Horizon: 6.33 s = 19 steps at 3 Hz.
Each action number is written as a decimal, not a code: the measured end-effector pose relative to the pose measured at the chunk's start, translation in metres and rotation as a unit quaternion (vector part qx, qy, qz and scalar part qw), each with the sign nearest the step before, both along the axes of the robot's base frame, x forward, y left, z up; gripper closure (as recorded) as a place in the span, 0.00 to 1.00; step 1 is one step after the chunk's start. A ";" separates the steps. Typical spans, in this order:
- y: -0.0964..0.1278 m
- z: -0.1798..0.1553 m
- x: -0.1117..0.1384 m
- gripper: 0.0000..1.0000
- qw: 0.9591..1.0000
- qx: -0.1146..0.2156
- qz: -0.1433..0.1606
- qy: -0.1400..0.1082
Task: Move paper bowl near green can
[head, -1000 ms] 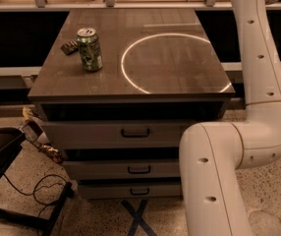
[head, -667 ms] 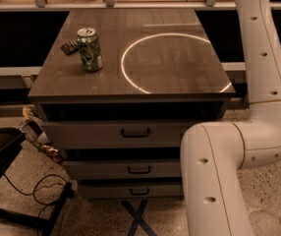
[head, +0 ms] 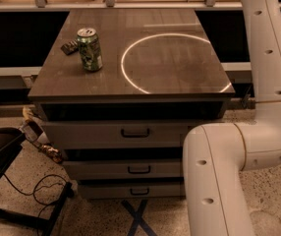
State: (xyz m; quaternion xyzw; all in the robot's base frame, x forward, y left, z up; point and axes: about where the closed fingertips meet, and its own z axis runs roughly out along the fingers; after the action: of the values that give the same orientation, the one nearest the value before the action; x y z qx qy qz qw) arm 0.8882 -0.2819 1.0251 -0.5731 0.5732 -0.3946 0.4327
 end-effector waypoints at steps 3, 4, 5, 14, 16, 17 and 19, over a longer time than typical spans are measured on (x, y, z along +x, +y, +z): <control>0.008 0.010 -0.021 1.00 1.000 -0.012 0.002 0.022; 0.017 0.017 -0.031 1.00 0.999 -0.008 0.004 0.045; 0.025 0.026 -0.042 1.00 0.998 -0.012 0.007 0.062; 0.019 0.142 -0.151 1.00 0.982 -0.152 -0.055 0.098; 0.019 0.150 -0.152 1.00 0.982 -0.158 -0.054 0.088; 0.016 0.157 -0.156 1.00 0.981 -0.163 -0.056 0.087; 0.015 0.183 -0.159 1.00 0.983 -0.169 -0.056 0.051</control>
Offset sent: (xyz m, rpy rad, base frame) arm -0.0118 -0.0007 0.0040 -0.0336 0.0149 -0.0044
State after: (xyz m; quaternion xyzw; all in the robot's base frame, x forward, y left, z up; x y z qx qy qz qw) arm 0.7289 -0.2670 1.2086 -0.6245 0.5508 -0.4794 0.2770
